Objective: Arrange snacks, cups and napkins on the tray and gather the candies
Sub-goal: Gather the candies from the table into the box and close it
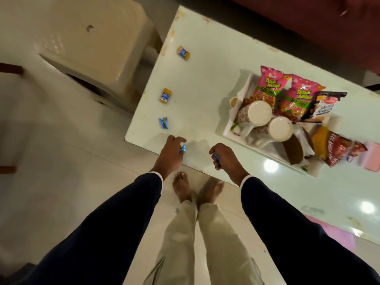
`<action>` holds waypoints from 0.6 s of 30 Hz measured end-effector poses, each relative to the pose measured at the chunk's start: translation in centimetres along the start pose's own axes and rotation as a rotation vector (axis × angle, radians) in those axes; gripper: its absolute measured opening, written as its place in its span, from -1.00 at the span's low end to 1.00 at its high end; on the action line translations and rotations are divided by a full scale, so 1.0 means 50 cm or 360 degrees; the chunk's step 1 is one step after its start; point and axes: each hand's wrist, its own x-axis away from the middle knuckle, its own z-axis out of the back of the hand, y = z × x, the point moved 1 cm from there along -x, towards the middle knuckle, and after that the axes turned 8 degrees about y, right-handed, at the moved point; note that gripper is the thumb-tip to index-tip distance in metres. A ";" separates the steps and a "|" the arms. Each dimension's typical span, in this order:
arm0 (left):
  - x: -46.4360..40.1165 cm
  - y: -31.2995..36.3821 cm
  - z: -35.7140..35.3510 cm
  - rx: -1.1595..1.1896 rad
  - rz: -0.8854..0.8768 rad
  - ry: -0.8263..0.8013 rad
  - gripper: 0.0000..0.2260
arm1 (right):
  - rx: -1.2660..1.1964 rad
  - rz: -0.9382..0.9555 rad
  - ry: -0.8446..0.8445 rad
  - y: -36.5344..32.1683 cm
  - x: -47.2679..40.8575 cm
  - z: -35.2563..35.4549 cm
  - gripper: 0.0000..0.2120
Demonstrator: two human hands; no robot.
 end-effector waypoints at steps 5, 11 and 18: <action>-0.032 -0.017 0.093 0.0739 0.0499 0.0383 -0.84 | 0.0282 0.0229 -0.0174 -0.082 -0.012 -0.064 -0.82; -0.104 -0.055 0.151 0.0548 0.0532 0.0632 -0.88 | 0.0438 0.0598 -0.0062 -0.200 -0.071 -0.135 -0.80; -0.182 -0.051 0.132 -0.0215 0.0189 0.0160 -0.54 | 0.0793 0.0693 0.0162 -0.316 -0.165 -0.224 -0.71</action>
